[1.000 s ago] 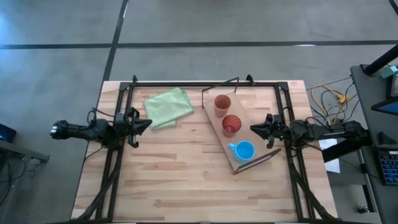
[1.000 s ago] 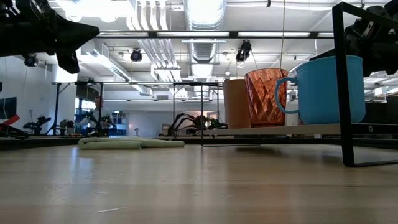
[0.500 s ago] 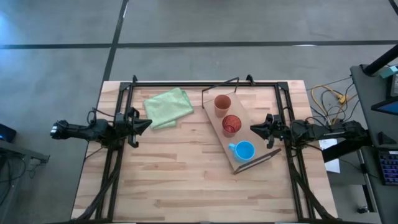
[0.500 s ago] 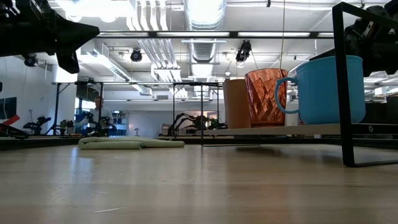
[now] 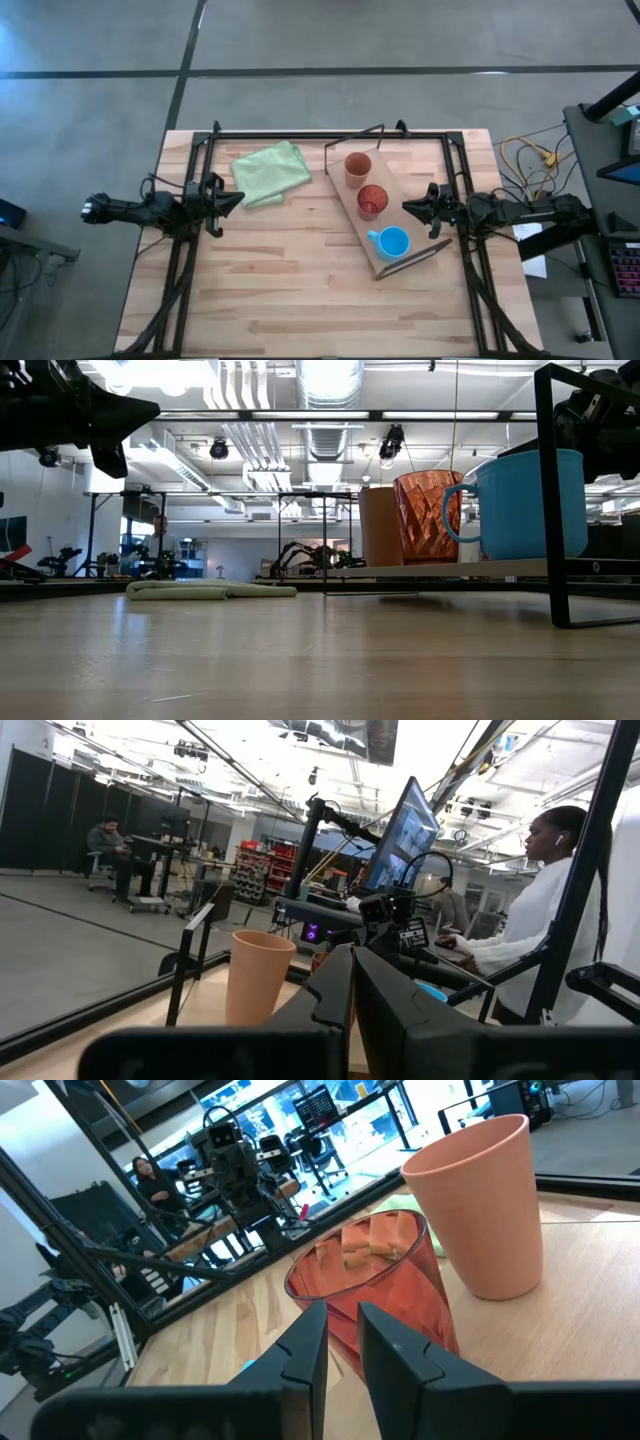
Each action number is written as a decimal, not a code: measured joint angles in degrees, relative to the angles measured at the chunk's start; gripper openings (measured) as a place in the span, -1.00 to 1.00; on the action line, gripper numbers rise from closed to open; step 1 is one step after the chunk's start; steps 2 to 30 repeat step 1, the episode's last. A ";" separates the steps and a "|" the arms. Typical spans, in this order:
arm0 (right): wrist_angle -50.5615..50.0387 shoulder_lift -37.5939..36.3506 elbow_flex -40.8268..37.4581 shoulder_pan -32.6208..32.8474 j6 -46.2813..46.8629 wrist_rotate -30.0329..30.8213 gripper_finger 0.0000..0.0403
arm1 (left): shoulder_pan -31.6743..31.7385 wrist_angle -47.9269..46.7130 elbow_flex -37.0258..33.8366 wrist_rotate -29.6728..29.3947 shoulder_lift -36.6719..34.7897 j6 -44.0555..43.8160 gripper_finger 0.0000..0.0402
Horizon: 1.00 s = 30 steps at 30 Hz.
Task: Stack small to large cups/mugs on shelf
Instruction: Return to Home Position
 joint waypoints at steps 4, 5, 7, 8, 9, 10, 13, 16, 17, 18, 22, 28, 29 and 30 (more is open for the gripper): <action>0.00 0.00 0.00 -0.02 -0.01 0.00 -0.73 | 0.02 0.02 0.00 -0.02 0.00 0.00 -1.00; 0.00 0.00 0.00 -0.02 -0.01 0.00 -0.73 | 0.02 0.02 0.00 -0.02 0.00 0.00 -1.00; 0.00 0.00 0.00 -0.02 -0.01 0.00 -0.73 | 0.02 0.02 0.00 -0.02 0.00 0.00 -1.00; 0.00 0.00 0.00 -0.02 -0.01 0.00 -0.73 | 0.02 0.02 0.00 -0.02 0.00 0.00 -1.00; 0.00 0.00 0.00 -0.02 -0.01 0.00 -0.73 | 0.02 0.02 0.00 -0.02 0.00 0.00 -1.00; 0.00 0.00 0.00 -0.02 -0.01 0.00 -0.73 | 0.02 0.02 0.00 -0.02 0.00 0.00 -1.00; 0.00 0.00 0.00 -0.02 -0.01 0.00 -0.73 | 0.02 0.02 0.00 -0.02 0.00 0.00 -1.00; 0.00 0.00 0.00 -0.02 -0.01 0.00 -0.73 | 0.02 0.02 0.00 -0.02 0.00 0.00 -1.00; 0.00 0.00 0.00 -0.02 -0.01 0.00 -0.73 | 0.02 0.02 0.00 -0.02 0.00 0.00 -1.00; 0.00 0.00 0.00 -0.02 -0.01 0.00 -0.73 | 0.02 0.02 0.00 -0.02 0.00 0.00 -1.00; 0.00 0.00 0.00 -0.02 -0.01 0.00 -0.73 | 0.02 0.02 0.00 -0.02 0.00 0.00 -1.00; 0.00 0.00 0.00 -0.02 -0.01 0.00 -0.73 | 0.02 0.02 0.00 -0.02 0.00 0.00 -1.00; 0.00 0.00 0.00 -0.02 -0.01 0.00 -0.73 | 0.02 0.02 0.00 -0.02 0.00 0.00 -1.00; 0.00 0.00 0.00 -0.02 -0.01 0.00 -0.73 | 0.02 0.02 0.00 -0.02 0.00 0.00 -1.00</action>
